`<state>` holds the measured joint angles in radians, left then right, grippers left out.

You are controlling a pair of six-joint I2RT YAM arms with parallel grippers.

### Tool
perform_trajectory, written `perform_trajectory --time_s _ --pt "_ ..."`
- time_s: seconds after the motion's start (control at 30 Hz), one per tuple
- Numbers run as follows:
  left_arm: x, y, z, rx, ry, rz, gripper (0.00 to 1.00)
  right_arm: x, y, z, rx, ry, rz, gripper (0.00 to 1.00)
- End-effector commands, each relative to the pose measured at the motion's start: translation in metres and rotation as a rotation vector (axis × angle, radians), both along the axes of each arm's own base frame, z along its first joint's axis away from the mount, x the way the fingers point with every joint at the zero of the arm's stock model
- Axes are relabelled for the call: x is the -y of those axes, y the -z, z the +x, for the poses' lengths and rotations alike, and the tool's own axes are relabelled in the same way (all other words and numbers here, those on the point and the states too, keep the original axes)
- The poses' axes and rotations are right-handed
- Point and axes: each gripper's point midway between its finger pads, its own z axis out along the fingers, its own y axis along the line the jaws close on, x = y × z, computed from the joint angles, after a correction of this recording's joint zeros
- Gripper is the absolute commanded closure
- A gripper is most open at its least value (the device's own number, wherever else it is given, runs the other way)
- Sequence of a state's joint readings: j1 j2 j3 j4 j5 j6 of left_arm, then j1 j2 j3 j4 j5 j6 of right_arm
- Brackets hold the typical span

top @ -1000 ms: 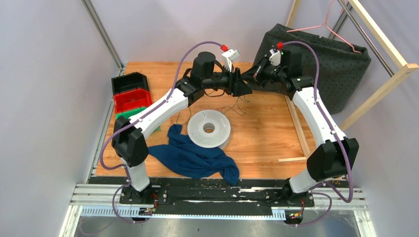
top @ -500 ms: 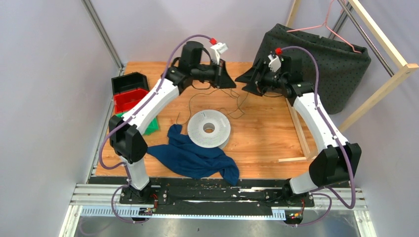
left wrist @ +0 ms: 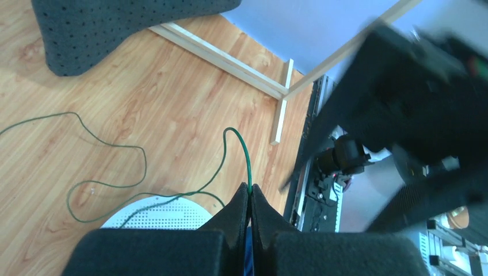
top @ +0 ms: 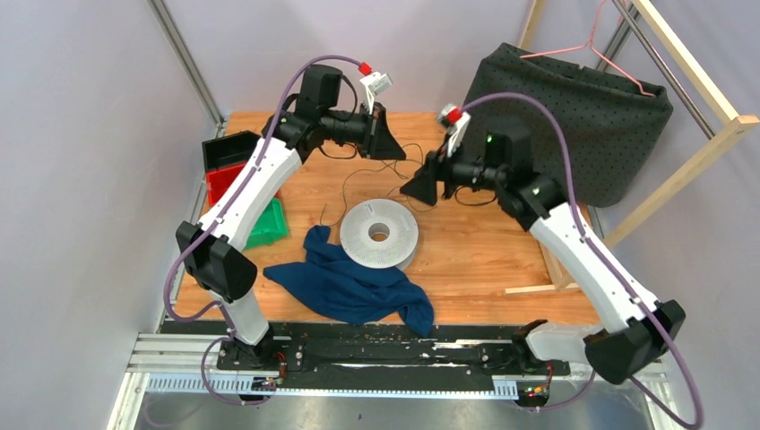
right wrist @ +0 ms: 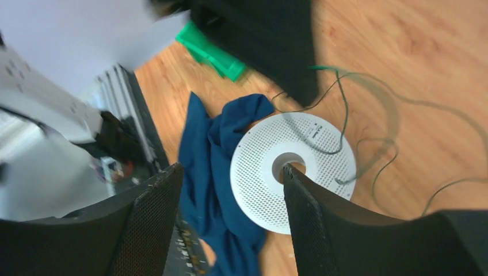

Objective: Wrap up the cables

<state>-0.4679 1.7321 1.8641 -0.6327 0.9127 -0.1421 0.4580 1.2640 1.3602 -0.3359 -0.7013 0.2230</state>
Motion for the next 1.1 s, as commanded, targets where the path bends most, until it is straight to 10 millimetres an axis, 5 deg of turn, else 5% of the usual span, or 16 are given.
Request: perform_trajectory --time_s 0.0,0.63,0.87,0.93,1.0,1.07 --pt "-0.001 -0.003 -0.004 -0.124 -0.022 0.012 1.00 -0.002 0.009 0.013 0.400 0.048 -0.215 0.34" --pt "0.000 -0.010 -0.006 -0.179 -0.026 -0.008 1.00 -0.031 0.037 0.059 0.541 0.161 -0.233 0.37" --pt "0.000 -0.013 -0.005 -0.176 -0.033 -0.011 1.00 -0.037 0.055 0.066 0.494 0.165 -0.239 0.75" --pt "0.001 -0.014 -0.004 -0.176 -0.035 -0.015 1.00 -0.033 0.055 0.063 0.481 0.176 -0.243 0.96" --pt "0.002 -0.015 0.001 -0.169 -0.057 -0.016 0.99 -0.025 0.054 0.062 0.454 0.212 -0.253 0.99" --pt "0.001 -0.018 0.009 -0.149 -0.095 -0.012 0.74 -0.012 0.051 0.061 0.427 0.276 -0.266 0.99"
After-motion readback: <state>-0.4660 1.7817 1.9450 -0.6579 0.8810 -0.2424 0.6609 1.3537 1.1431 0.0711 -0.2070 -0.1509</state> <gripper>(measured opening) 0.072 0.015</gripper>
